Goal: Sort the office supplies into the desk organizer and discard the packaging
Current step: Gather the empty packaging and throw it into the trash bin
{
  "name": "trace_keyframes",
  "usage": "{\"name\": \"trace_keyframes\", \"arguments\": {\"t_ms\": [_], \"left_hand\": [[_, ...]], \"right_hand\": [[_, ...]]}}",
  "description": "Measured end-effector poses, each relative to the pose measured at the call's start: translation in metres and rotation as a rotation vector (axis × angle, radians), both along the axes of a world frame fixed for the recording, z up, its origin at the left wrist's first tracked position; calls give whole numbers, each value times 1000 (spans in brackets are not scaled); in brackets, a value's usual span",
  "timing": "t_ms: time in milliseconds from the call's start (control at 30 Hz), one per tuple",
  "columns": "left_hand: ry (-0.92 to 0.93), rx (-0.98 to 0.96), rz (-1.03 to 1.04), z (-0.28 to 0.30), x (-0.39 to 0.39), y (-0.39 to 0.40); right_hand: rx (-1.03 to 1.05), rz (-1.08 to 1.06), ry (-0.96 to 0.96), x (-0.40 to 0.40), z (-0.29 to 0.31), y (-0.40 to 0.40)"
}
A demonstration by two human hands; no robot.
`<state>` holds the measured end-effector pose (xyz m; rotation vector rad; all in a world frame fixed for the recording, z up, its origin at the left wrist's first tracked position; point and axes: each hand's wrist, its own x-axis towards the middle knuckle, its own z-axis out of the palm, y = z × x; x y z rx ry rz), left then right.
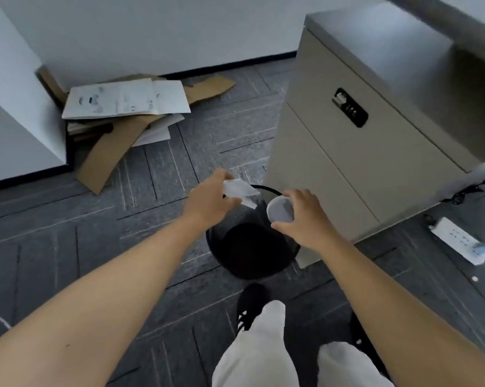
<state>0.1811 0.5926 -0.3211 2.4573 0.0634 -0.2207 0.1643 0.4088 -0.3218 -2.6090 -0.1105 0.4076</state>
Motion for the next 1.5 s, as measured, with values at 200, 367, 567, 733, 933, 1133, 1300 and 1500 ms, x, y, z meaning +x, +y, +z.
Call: {"name": "trace_keyframes", "arguments": {"t_ms": [200, 367, 567, 733, 933, 1133, 1300, 1500], "left_hand": [[242, 114, -109, -65, 26, -9], [320, 282, -258, -76, 33, -6], [186, 473, -360, -26, 28, 0], [17, 459, -374, 53, 8, 0], [-244, 393, -407, 147, -27, -15], [-455, 312, -491, 211, -47, -75], [-530, 278, -569, 237, -49, -151], [-547, 239, -662, 245, -36, -235]], "right_hand": [[-3, 45, 122, 24, -68, 0], [-67, 79, 132, 29, -79, -3], [-187, 87, 35, 22, -25, -10], [-232, 60, -94, -2, 53, -14], [-202, -11, -311, -58, 156, -34], [-276, -124, -504, -106, 224, -86], [-321, -245, -557, -126, 249, -153], [-343, -399, -582, -131, 258, -233]]}}
